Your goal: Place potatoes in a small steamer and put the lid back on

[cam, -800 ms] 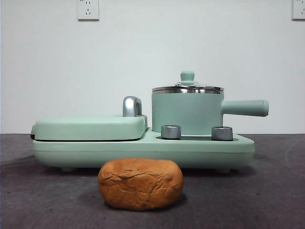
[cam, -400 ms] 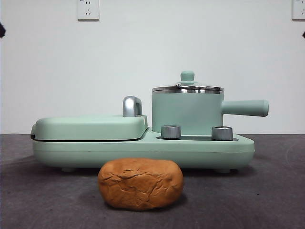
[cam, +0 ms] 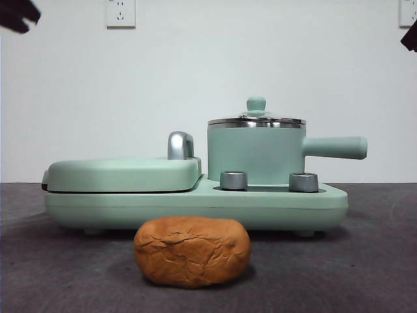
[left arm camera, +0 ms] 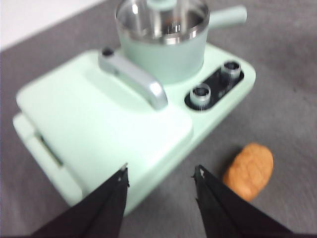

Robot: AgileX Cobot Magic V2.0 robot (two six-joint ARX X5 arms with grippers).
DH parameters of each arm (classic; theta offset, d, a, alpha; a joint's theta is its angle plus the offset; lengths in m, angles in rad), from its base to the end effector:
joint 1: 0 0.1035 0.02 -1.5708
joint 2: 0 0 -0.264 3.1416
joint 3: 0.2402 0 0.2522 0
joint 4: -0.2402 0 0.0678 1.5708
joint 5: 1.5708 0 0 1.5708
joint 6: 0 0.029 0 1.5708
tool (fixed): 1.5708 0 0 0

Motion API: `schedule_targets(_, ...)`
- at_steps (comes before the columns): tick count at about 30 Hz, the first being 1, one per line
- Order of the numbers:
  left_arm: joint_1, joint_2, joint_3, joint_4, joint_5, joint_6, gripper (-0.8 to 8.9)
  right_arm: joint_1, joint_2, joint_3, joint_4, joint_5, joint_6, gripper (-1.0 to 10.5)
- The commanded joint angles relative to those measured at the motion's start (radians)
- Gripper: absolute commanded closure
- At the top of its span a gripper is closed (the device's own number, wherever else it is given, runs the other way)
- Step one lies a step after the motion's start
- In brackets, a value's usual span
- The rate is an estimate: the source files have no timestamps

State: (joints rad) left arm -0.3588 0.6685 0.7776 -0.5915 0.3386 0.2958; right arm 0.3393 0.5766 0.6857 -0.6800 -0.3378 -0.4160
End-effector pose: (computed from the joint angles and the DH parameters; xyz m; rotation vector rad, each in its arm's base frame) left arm 0.1222 -0.0561 0.3093 0.2830 0.3874 -0.7514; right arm 0.1059 0.0476 0.2823 -0.3892 0.4362 0.7695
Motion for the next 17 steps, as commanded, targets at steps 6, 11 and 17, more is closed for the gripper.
schedule_targets(6,-0.04,0.061,0.018,0.181,0.004,-0.076,5.91,0.005,0.003,0.016,0.007,-0.002,0.051,6.8)
schedule_targets(11,-0.08,0.185,0.018,0.372,0.003,-0.148,5.91,0.005,0.003,0.016,0.007,-0.003,0.084,6.8)
schedule_targets(17,-0.14,0.396,0.02,0.676,-0.002,-0.18,5.91,0.005,0.003,0.016,0.007,-0.002,0.096,6.8)
